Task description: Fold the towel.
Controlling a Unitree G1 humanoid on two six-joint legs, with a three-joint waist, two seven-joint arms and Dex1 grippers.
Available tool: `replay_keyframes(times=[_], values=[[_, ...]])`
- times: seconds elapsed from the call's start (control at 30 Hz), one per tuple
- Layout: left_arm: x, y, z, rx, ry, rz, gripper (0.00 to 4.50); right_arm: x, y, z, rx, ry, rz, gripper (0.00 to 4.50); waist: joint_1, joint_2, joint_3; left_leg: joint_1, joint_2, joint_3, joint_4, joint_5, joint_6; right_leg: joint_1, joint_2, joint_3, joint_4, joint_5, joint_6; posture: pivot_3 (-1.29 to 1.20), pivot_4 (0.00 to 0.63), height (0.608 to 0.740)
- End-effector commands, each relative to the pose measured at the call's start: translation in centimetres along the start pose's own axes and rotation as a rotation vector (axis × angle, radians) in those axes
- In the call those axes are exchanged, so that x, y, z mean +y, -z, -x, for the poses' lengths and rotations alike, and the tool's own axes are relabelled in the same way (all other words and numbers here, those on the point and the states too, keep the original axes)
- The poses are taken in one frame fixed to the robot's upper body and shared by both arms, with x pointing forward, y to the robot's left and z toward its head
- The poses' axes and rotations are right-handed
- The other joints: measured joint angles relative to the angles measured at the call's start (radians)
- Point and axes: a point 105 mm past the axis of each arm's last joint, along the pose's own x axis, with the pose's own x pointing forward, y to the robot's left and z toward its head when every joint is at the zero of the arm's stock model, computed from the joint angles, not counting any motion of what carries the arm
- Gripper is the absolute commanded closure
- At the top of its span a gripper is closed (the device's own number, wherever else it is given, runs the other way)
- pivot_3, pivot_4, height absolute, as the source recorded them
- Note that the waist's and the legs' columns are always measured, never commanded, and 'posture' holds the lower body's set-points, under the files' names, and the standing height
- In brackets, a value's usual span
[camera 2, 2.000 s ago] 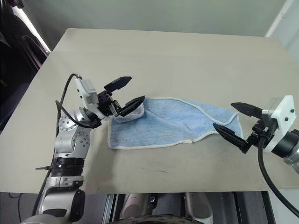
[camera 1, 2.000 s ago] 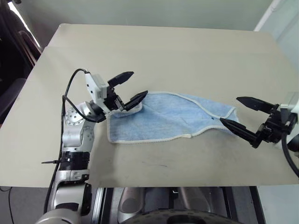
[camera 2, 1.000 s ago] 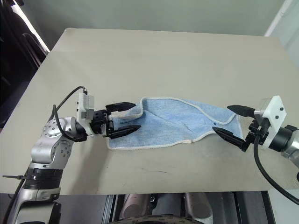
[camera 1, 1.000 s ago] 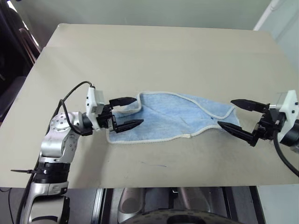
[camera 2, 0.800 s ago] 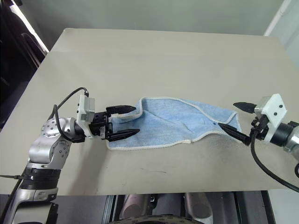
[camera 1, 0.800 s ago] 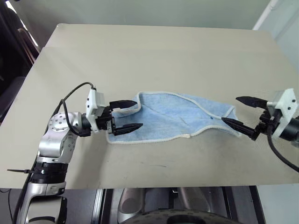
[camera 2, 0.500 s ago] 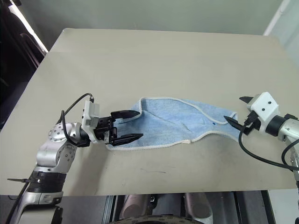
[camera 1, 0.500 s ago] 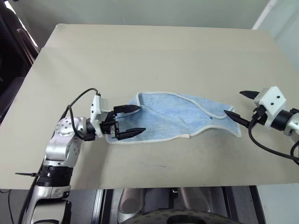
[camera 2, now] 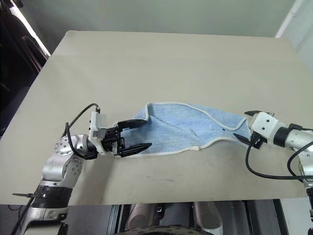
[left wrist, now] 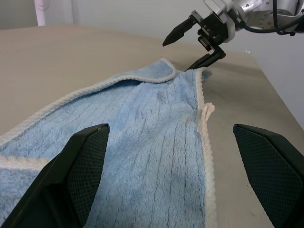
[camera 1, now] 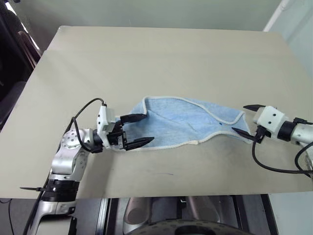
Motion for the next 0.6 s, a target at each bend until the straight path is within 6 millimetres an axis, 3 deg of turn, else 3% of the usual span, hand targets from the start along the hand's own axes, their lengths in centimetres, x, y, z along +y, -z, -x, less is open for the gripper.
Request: replay_keyframes(times=[0.03,0.6], values=[[-0.3,-1.2,-0.6,-0.021,0.022,-0.057,0.00,-0.3,-0.2,-0.2,0.008,-0.014,0.082,0.03,0.000,0.000,0.000,0.000,0.000,0.000,0.000,0.000,0.000,0.000,0.000,0.000,0.000,0.000,0.000,0.00,0.150,0.697],[-0.4,-1.8,-1.3,-0.025,0.023,-0.062,0.00,-2.2,-0.6,-2.0,-0.007,0.055,0.180,0.03,-0.001,0.000,0.000,0.002,0.001,0.000,-0.001,0.000,0.000,0.002,0.000,0.000,0.000,0.000,0.000,0.00,0.150,0.697]])
